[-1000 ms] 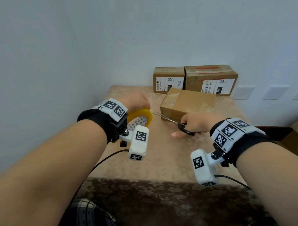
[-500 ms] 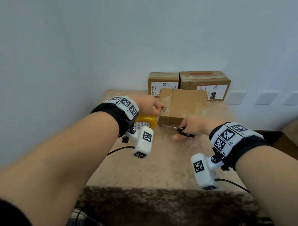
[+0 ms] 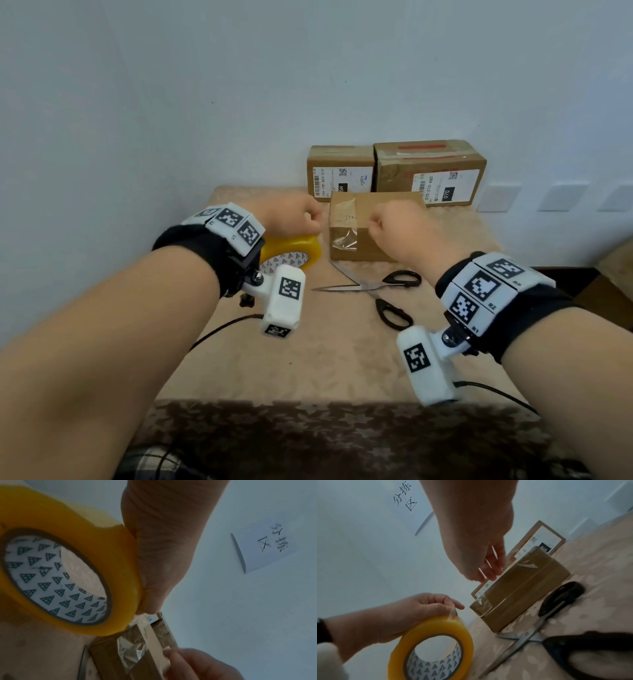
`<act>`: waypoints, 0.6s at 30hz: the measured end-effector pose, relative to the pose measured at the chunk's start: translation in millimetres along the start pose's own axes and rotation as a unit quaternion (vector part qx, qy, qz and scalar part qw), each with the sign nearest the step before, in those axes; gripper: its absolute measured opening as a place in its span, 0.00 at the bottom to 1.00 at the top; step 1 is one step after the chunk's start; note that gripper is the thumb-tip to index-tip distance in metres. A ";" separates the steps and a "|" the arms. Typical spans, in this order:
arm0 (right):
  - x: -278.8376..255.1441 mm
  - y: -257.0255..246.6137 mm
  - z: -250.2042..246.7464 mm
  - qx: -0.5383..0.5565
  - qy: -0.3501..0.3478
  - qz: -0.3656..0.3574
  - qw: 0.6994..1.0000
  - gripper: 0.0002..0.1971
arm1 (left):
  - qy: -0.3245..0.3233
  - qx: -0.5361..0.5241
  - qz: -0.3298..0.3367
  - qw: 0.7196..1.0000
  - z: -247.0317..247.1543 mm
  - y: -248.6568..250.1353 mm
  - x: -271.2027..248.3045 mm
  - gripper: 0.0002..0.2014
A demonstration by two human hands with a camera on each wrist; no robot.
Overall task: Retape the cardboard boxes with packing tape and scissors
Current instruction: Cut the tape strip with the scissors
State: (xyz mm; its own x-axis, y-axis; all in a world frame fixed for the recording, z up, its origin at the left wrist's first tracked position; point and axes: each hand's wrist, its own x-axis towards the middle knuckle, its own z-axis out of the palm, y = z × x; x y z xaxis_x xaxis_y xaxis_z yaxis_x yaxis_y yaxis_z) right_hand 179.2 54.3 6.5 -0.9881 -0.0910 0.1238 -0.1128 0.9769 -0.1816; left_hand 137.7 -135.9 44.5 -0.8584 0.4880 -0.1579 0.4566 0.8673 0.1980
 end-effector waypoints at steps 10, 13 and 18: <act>45.5 -17.0 56.5 -0.083 -0.072 -0.022 0.994 0.31 | 0.288 -0.221 -0.082 0.928 30.6 -31.1 -9.7 0.06; 46.5 -13.1 58.9 -0.099 -0.068 -0.042 0.992 0.37 | 0.304 -0.275 -0.100 0.907 42.4 -36.2 -2.2 0.06; 38.9 -11.9 46.8 -0.080 -0.082 -0.077 0.990 0.40 | 0.307 -0.295 -0.062 0.903 42.6 -30.1 2.2 0.06</act>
State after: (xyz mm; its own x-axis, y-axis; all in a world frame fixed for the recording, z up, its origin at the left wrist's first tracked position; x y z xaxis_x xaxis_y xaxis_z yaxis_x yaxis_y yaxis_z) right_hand 137.3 30.1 -32.2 -0.9658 -0.2582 -0.0245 -0.2579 0.9661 -0.0141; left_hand 132.1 -156.7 -3.0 -0.9450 0.0868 0.3153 0.2989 0.6206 0.7249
